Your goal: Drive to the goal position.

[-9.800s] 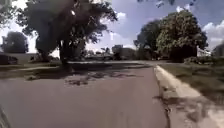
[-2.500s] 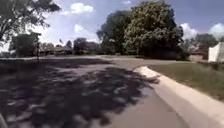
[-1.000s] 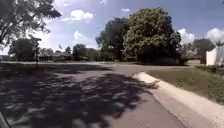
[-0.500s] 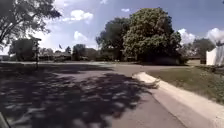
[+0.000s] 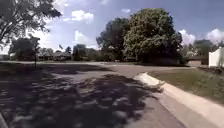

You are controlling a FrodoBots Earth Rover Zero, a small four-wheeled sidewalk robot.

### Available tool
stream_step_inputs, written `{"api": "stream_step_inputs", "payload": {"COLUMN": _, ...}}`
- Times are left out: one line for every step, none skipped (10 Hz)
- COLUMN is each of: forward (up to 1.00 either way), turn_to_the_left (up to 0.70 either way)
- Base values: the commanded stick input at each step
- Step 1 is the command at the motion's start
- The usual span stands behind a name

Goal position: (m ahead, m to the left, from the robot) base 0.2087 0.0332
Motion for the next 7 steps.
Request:
{"api": "stream_step_inputs", "payload": {"forward": 1.00, "turn_to_the_left": -0.01}}
{"api": "stream_step_inputs", "payload": {"forward": 1.00, "turn_to_the_left": -0.01}}
{"api": "stream_step_inputs", "payload": {"forward": 1.00, "turn_to_the_left": -0.01}}
{"api": "stream_step_inputs", "payload": {"forward": 1.00, "turn_to_the_left": -0.01}}
{"api": "stream_step_inputs", "payload": {"forward": 1.00, "turn_to_the_left": -0.01}}
{"api": "stream_step_inputs", "payload": {"forward": 1.00, "turn_to_the_left": -0.01}}
{"api": "stream_step_inputs", "payload": {"forward": 1.00, "turn_to_the_left": -0.01}}
